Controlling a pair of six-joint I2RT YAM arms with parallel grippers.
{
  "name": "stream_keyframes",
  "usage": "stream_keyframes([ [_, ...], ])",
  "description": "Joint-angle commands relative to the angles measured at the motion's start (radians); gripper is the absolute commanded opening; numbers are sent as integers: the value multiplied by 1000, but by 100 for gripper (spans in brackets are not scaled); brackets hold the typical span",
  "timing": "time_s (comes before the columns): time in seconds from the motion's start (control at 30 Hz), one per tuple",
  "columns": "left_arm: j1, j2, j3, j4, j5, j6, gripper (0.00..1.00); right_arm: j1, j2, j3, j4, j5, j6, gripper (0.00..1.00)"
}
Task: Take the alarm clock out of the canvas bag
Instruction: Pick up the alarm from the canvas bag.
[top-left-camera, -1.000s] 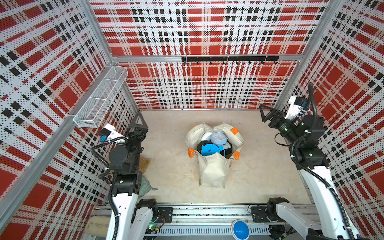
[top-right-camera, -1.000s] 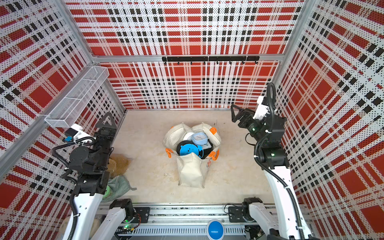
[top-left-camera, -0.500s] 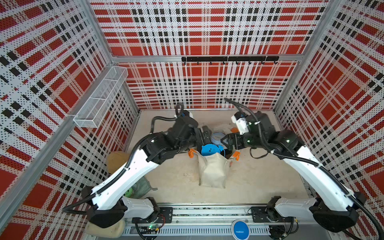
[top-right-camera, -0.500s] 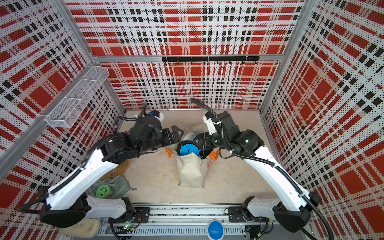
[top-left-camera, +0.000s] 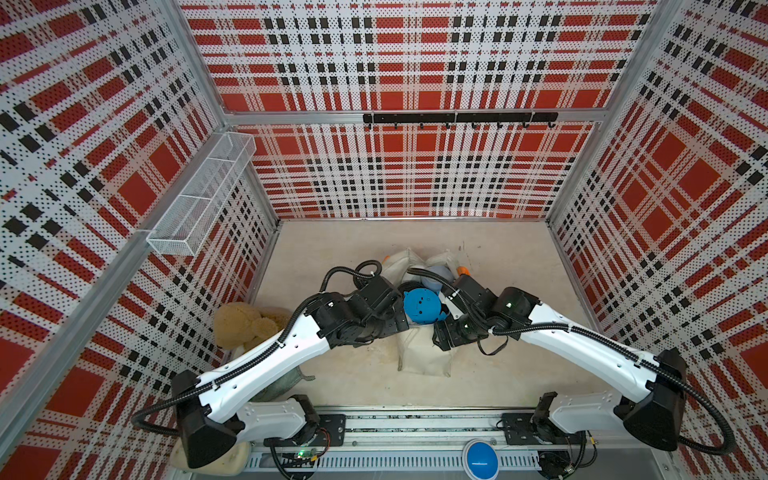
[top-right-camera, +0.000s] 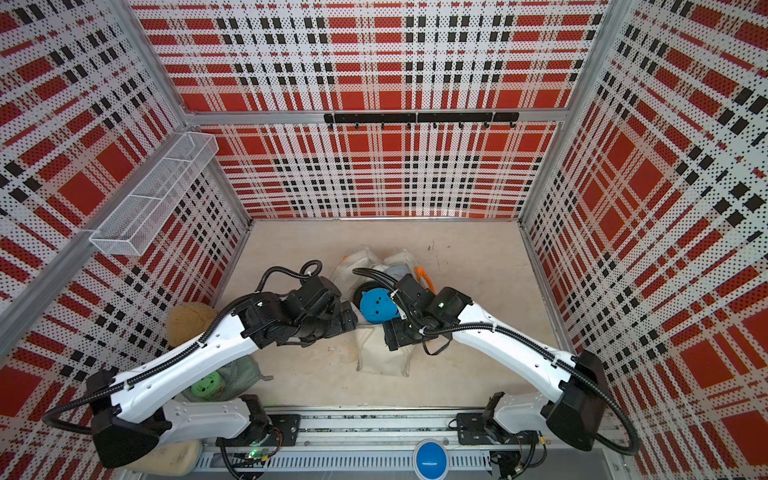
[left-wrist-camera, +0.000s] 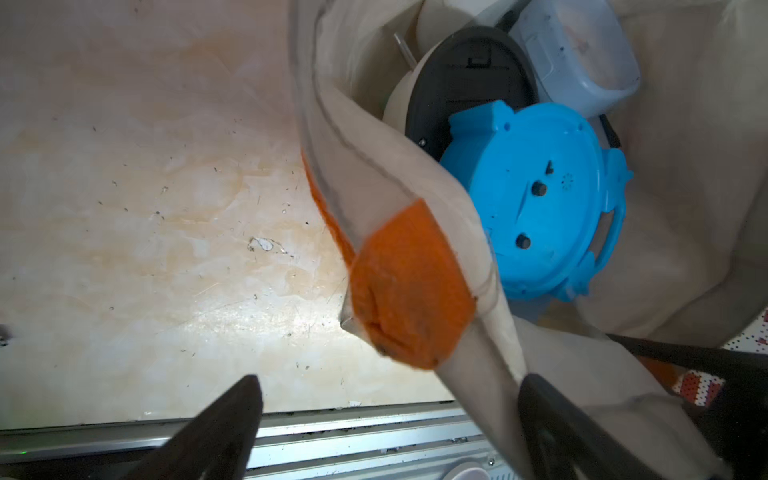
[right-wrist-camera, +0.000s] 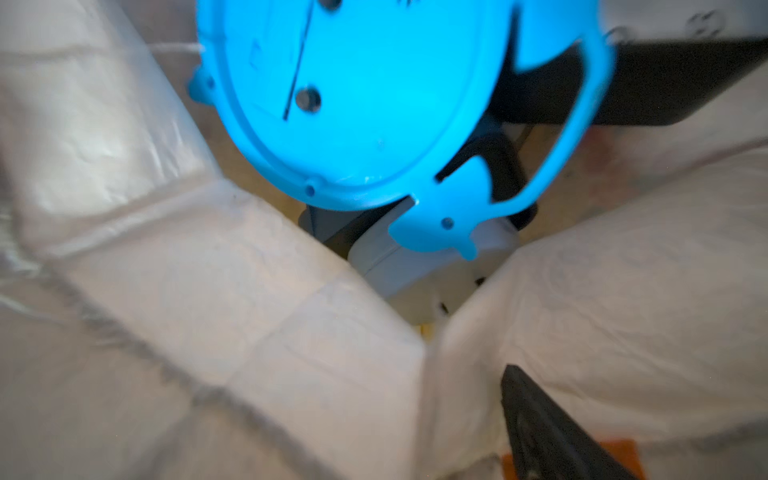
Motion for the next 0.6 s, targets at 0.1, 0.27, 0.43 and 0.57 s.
stream_keyframes([
  [0.1, 18, -77, -40, 93, -3, -106, 99, 128, 12, -50, 48, -48, 98, 83],
  [0.27, 43, -65, -97, 227, 0, -161, 100, 165, 16, -115, 125, -56, 146, 85],
  [0.43, 54, -8, -60, 244, -14, -130, 100, 165, 15, -129, 135, -36, 140, 92],
  [0.57, 58, 18, -33, 257, -17, -94, 97, 165, -20, -118, 128, 1, 130, 96],
])
